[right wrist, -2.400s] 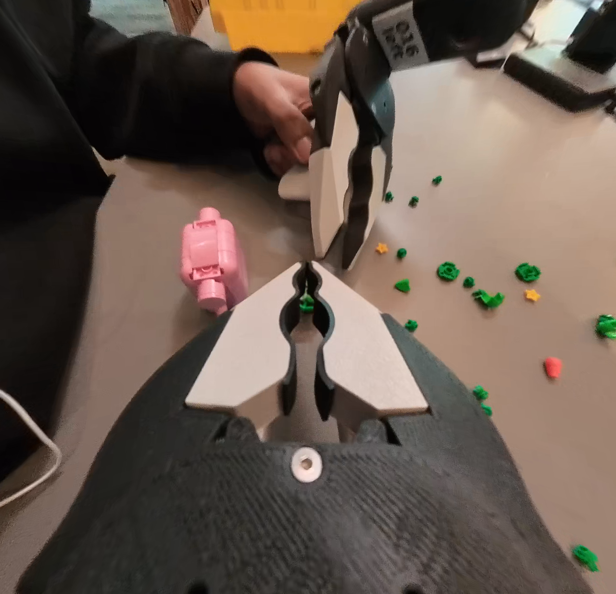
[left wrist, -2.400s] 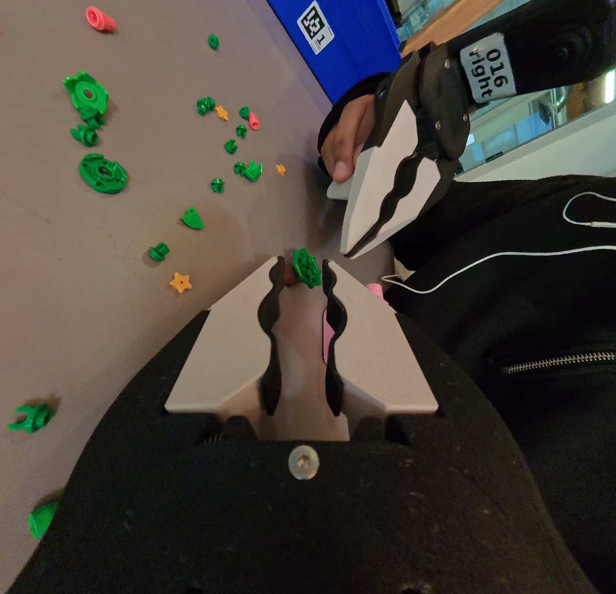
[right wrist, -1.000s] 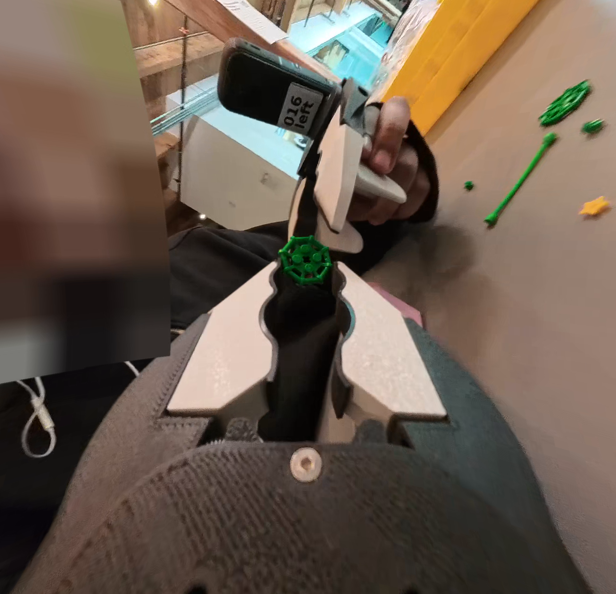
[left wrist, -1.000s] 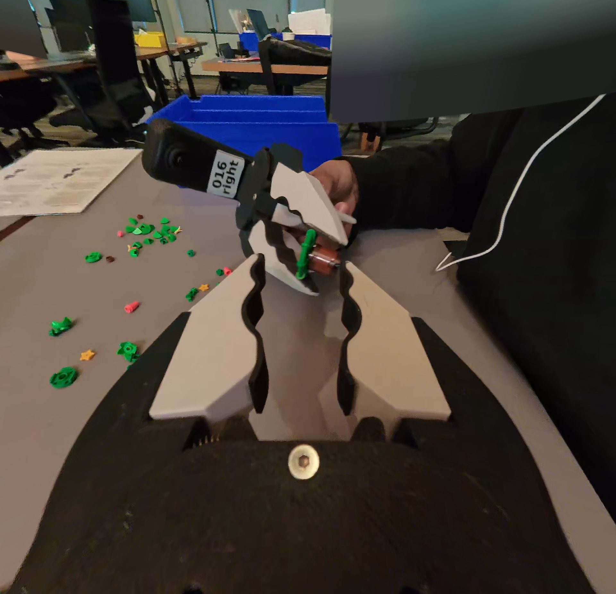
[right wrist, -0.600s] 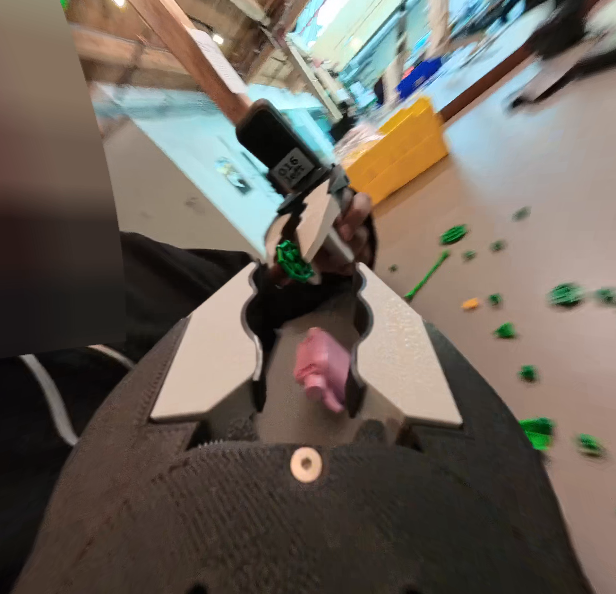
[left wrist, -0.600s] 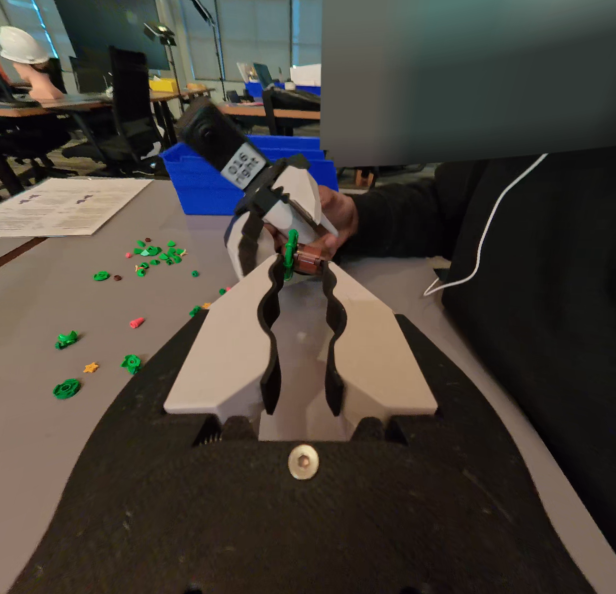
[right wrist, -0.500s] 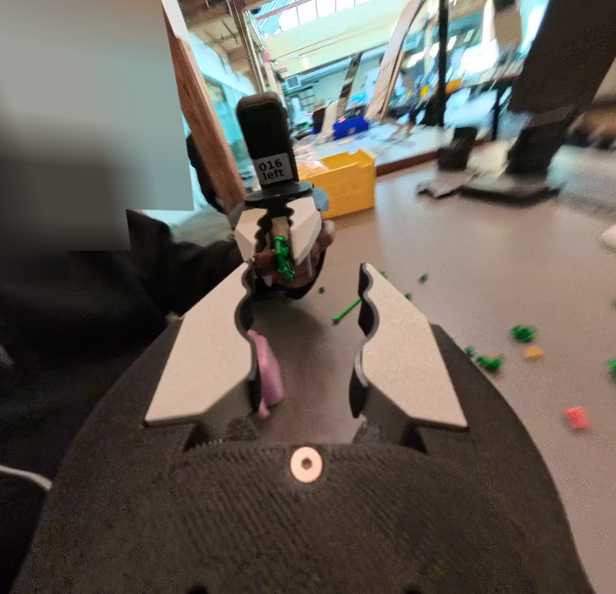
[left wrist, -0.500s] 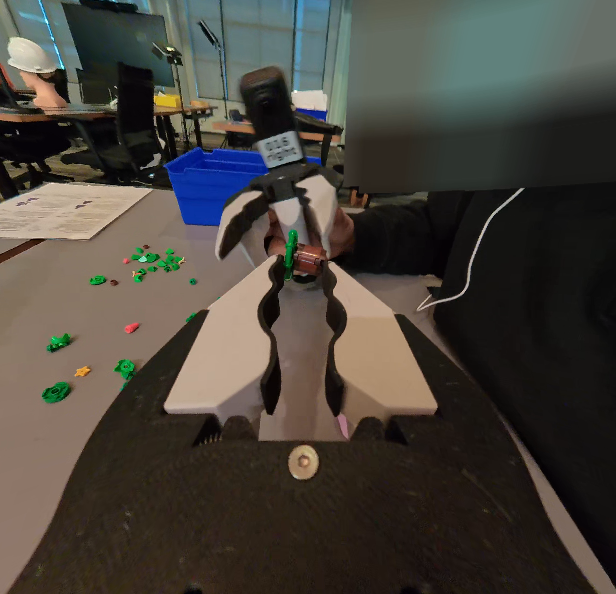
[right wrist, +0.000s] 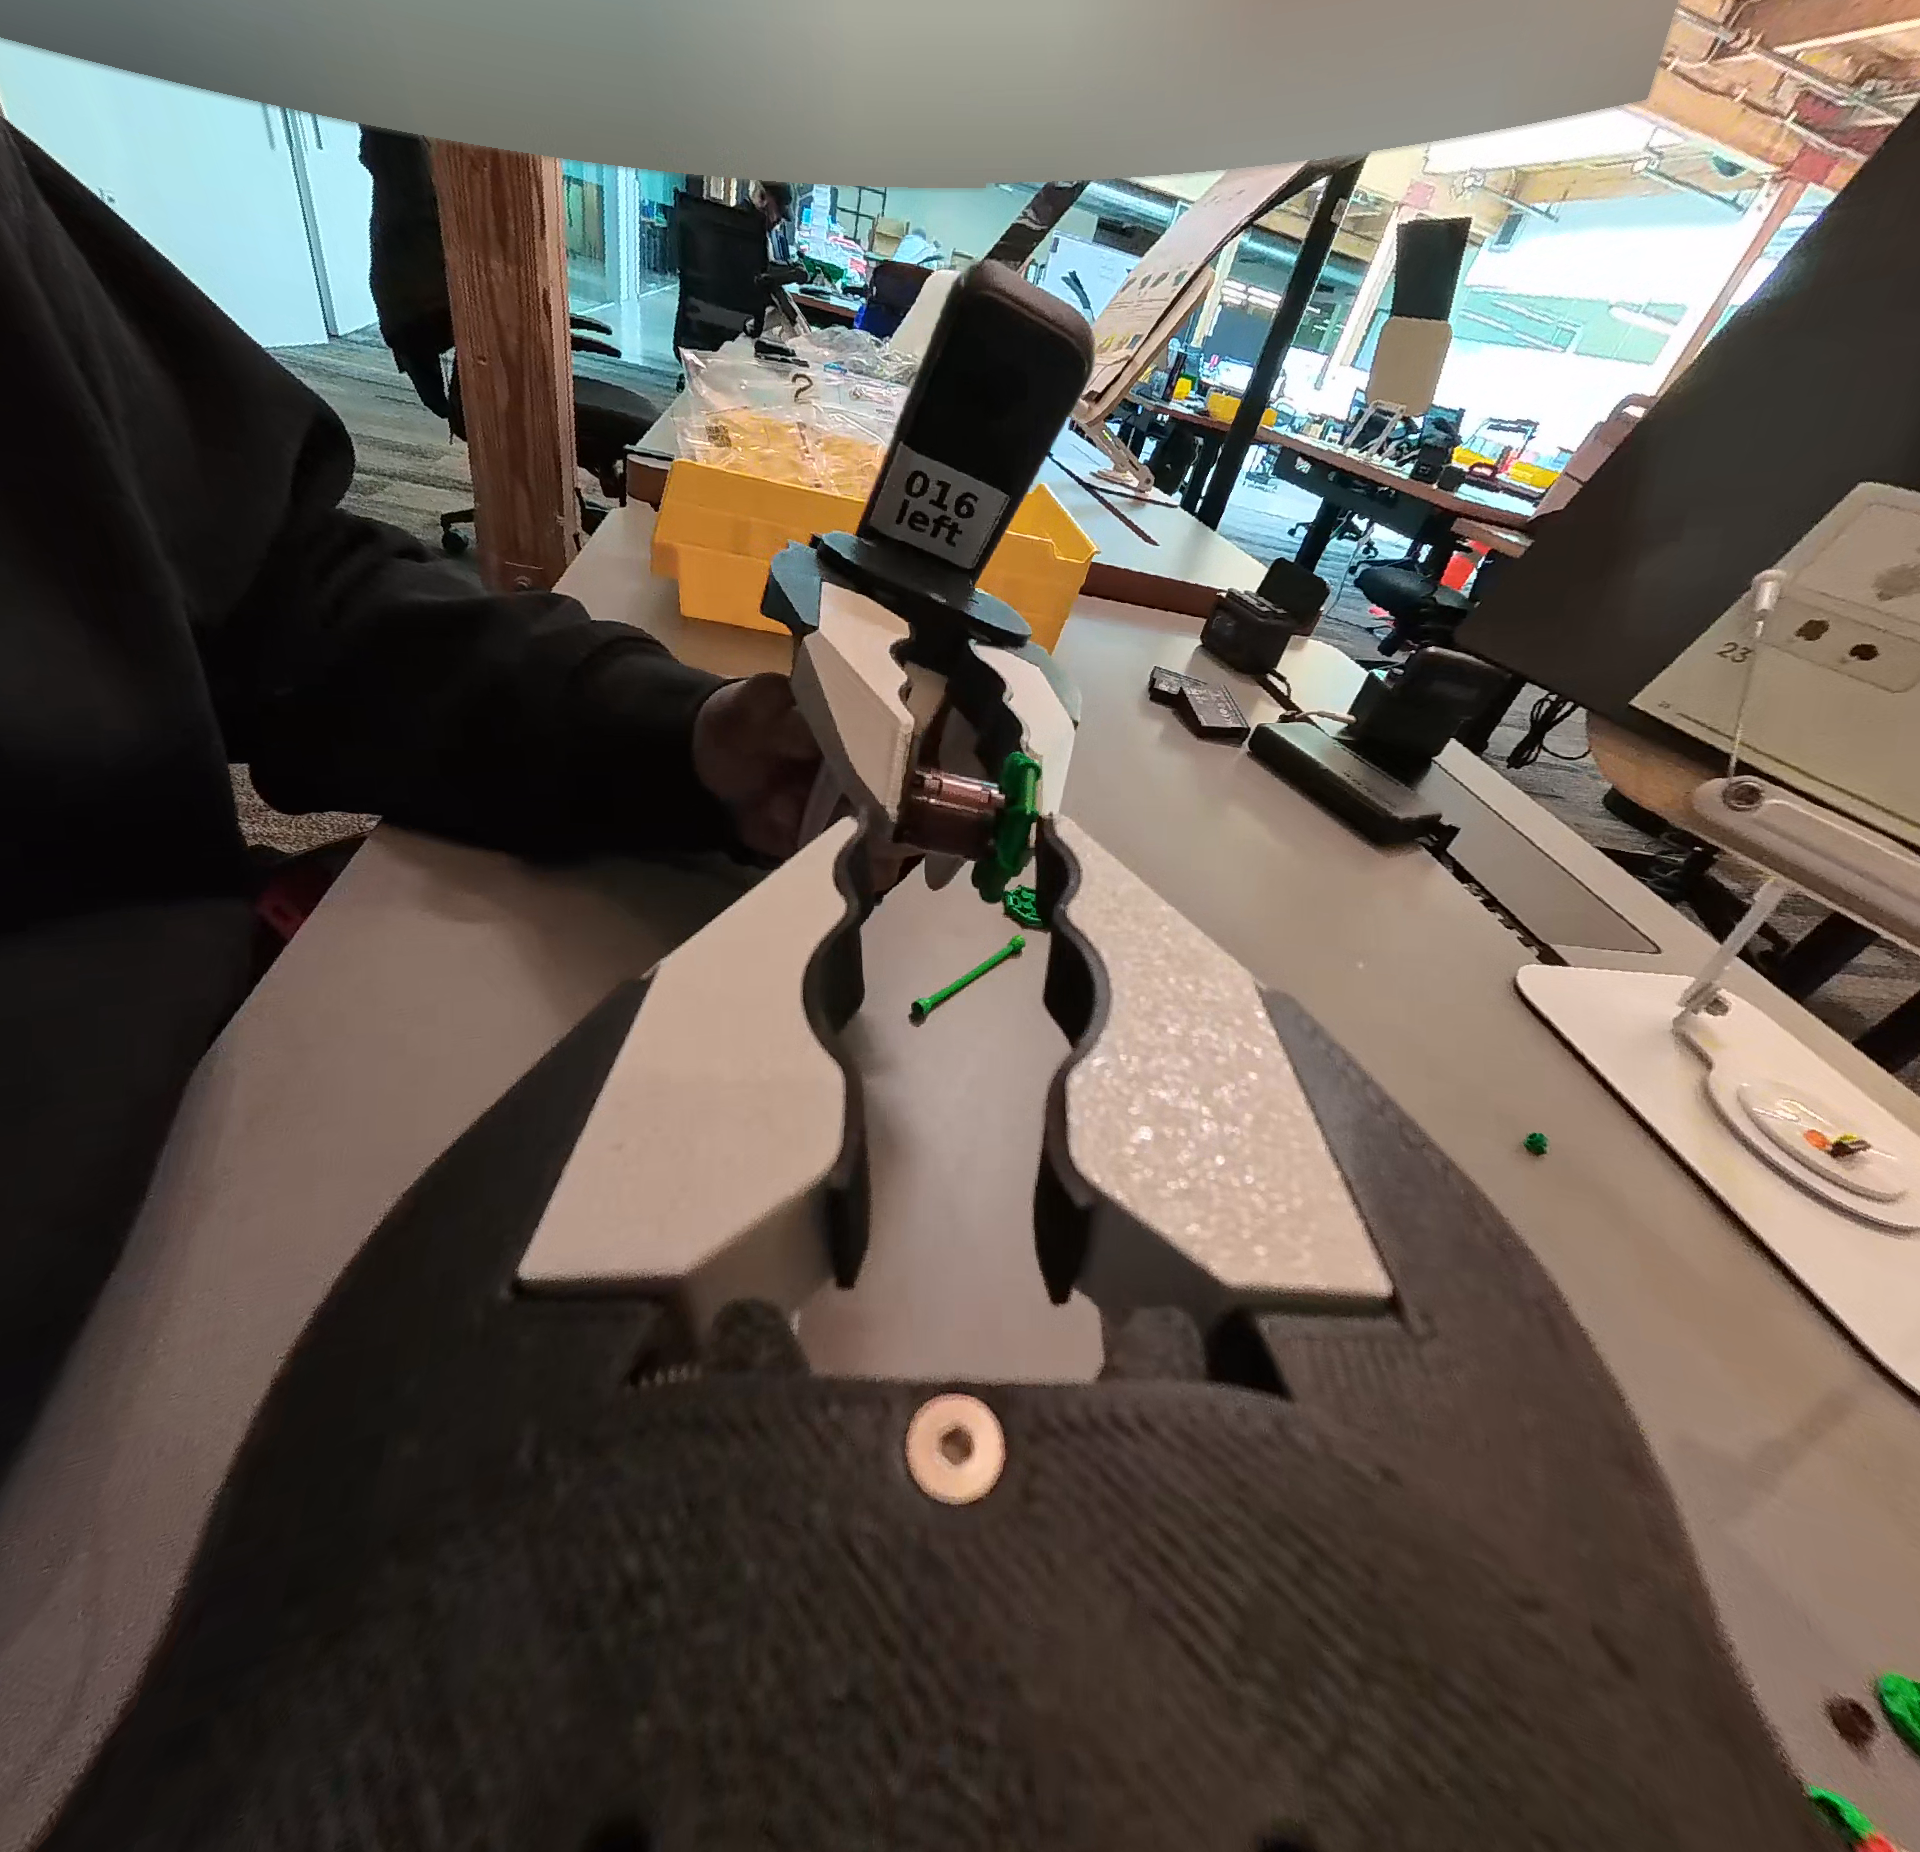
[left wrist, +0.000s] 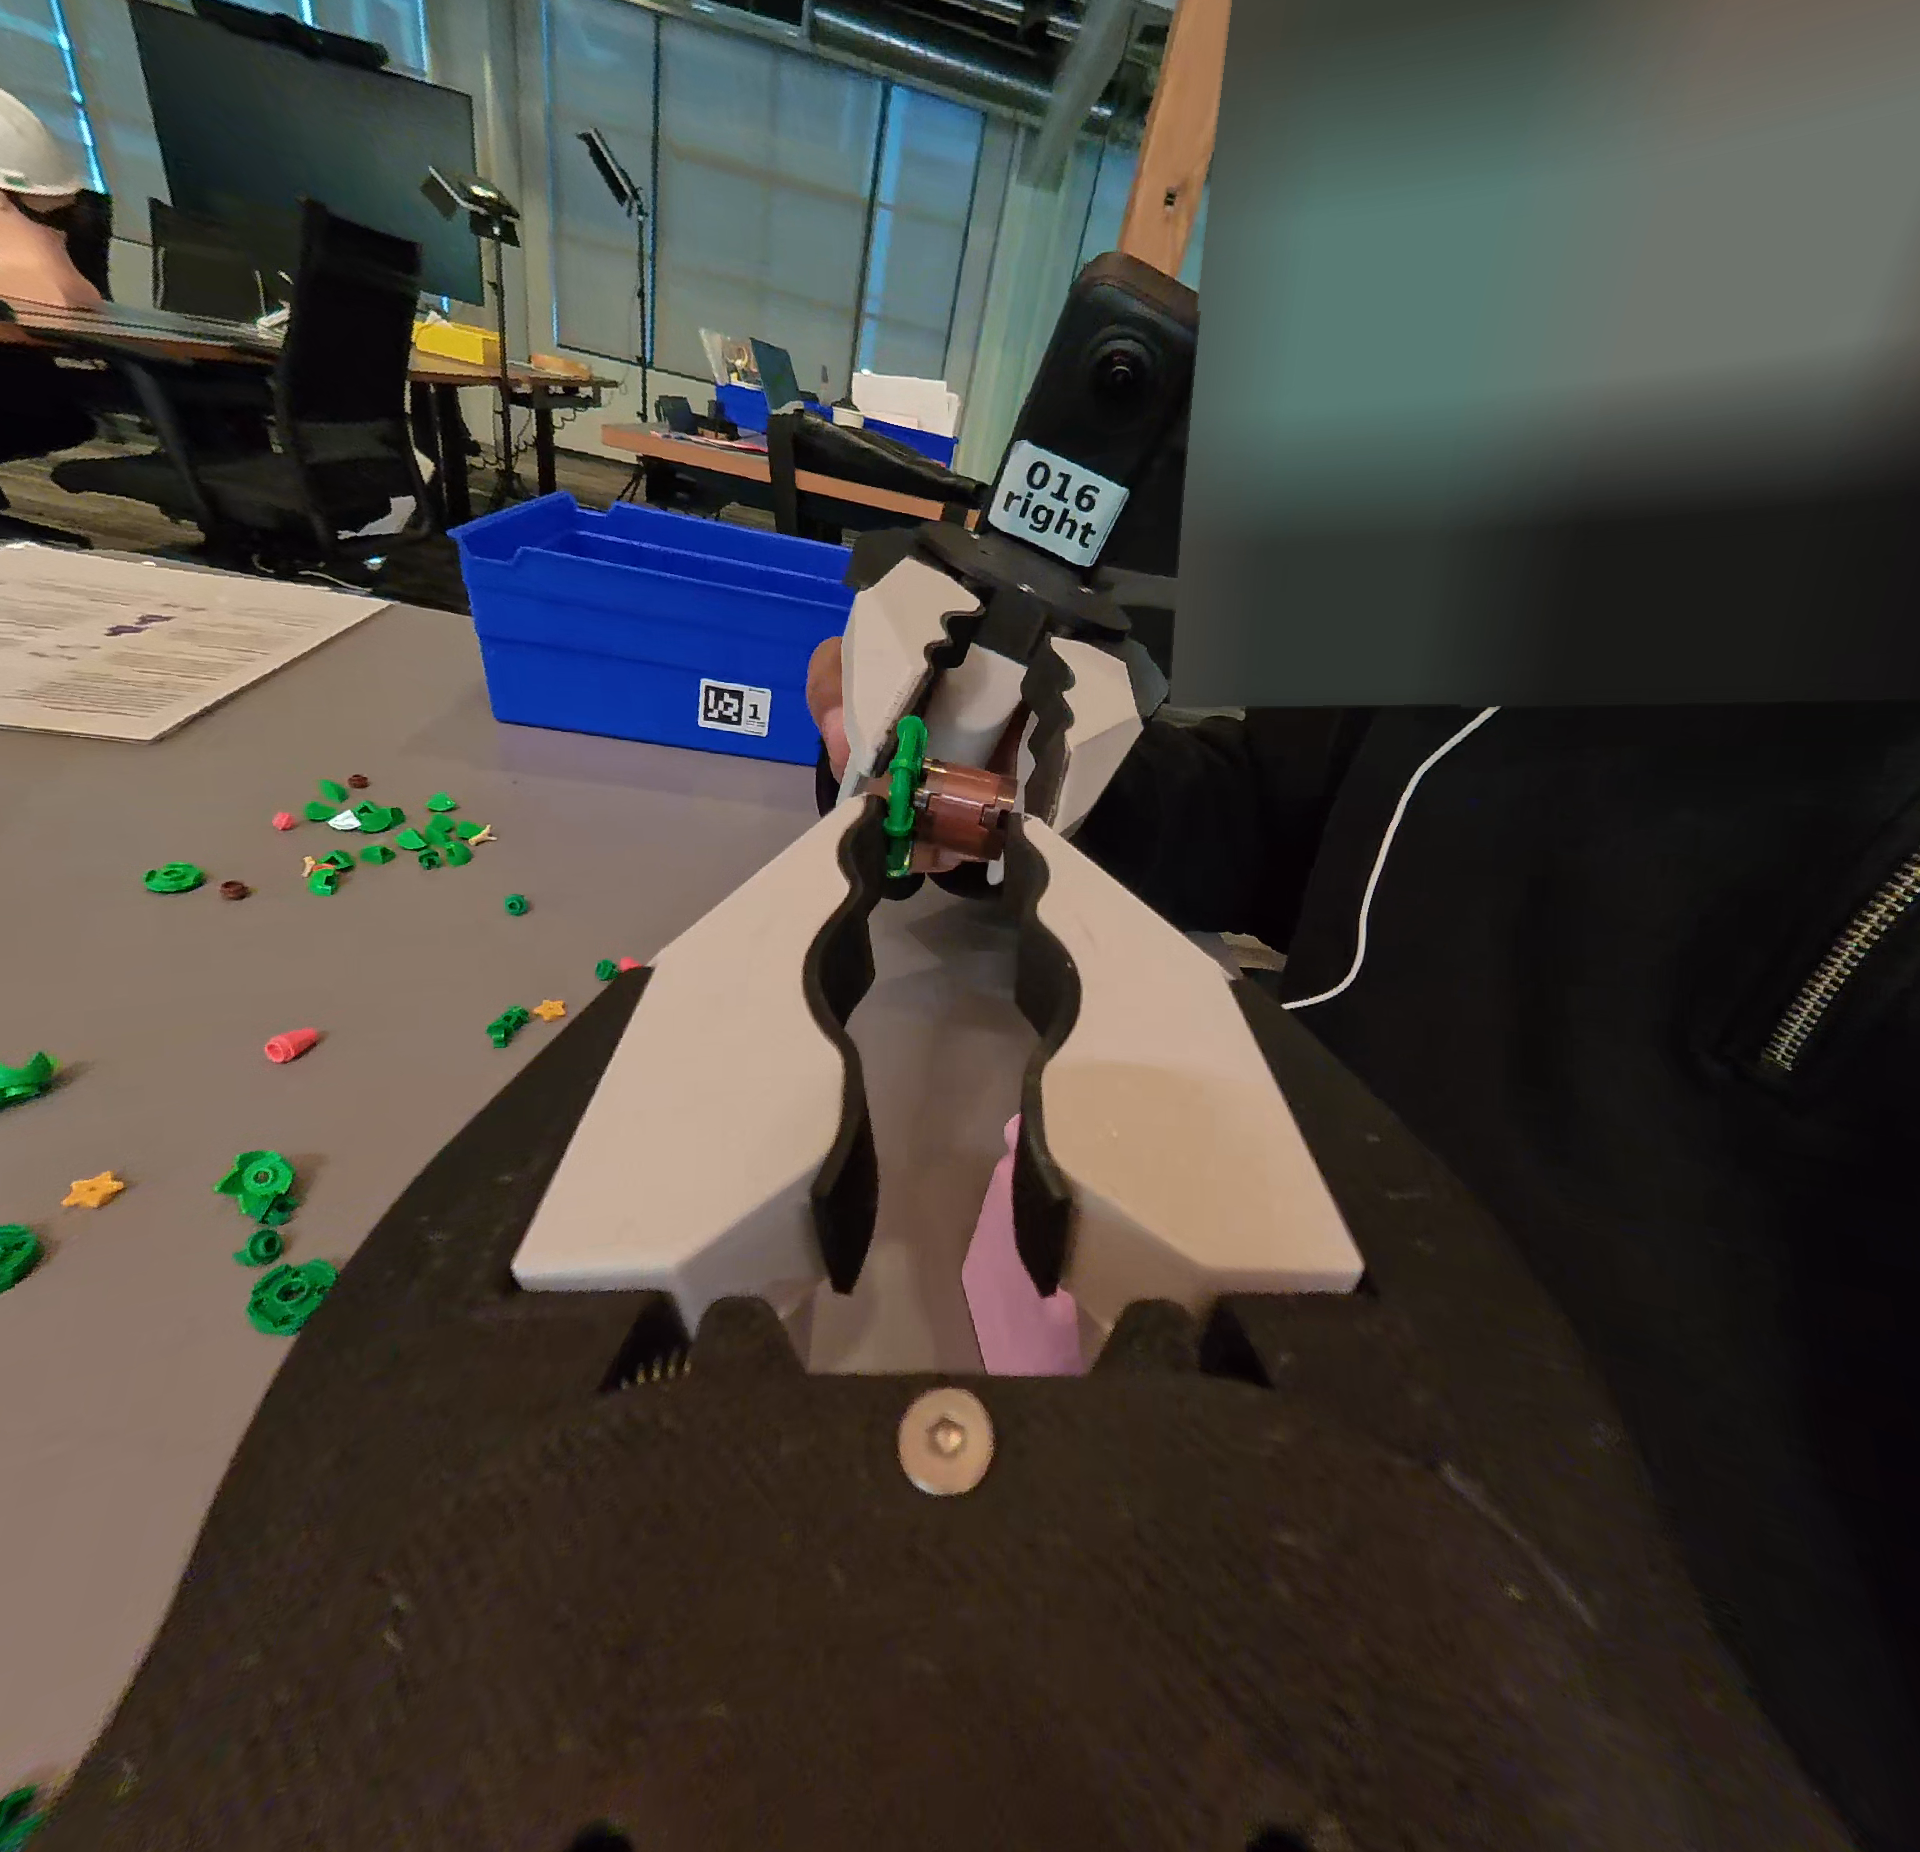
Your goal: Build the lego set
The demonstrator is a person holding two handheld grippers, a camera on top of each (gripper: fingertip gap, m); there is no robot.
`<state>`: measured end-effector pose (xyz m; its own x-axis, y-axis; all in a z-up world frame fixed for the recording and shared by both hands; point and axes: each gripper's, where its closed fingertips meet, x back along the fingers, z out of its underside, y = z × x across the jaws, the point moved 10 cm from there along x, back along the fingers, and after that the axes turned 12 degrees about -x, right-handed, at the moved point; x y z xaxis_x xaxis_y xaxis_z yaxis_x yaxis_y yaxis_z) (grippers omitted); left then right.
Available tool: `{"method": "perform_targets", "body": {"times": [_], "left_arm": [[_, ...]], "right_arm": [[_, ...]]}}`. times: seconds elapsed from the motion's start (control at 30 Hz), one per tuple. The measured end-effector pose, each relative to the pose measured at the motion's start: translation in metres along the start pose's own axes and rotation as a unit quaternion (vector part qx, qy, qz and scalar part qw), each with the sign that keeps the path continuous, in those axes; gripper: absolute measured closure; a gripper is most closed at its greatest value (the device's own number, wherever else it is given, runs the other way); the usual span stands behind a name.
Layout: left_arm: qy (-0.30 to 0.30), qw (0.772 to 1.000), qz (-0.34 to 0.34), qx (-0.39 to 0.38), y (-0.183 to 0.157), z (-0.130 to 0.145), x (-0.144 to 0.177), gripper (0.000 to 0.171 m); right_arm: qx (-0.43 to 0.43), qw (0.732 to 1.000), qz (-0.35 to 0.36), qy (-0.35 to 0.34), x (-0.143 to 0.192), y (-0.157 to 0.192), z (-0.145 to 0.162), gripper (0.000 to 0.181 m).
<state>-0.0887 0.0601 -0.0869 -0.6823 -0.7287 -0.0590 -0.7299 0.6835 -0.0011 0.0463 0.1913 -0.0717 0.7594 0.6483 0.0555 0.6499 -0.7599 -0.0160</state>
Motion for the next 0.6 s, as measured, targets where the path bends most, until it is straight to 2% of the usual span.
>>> {"method": "perform_targets", "body": {"times": [0.33,0.6], "left_arm": [[0.009,1.0,0.007,0.018,0.0003,0.0005,-0.0012,0.154],[0.014,0.997,0.024,0.068,0.0042,0.006,-0.0025,0.153]], "right_arm": [[-0.008,1.0,-0.009,0.005,0.0009,-0.0007,0.0015,0.156],[-0.023,0.999,-0.018,0.034,0.0023,-0.0037,0.0029,0.159]]}}
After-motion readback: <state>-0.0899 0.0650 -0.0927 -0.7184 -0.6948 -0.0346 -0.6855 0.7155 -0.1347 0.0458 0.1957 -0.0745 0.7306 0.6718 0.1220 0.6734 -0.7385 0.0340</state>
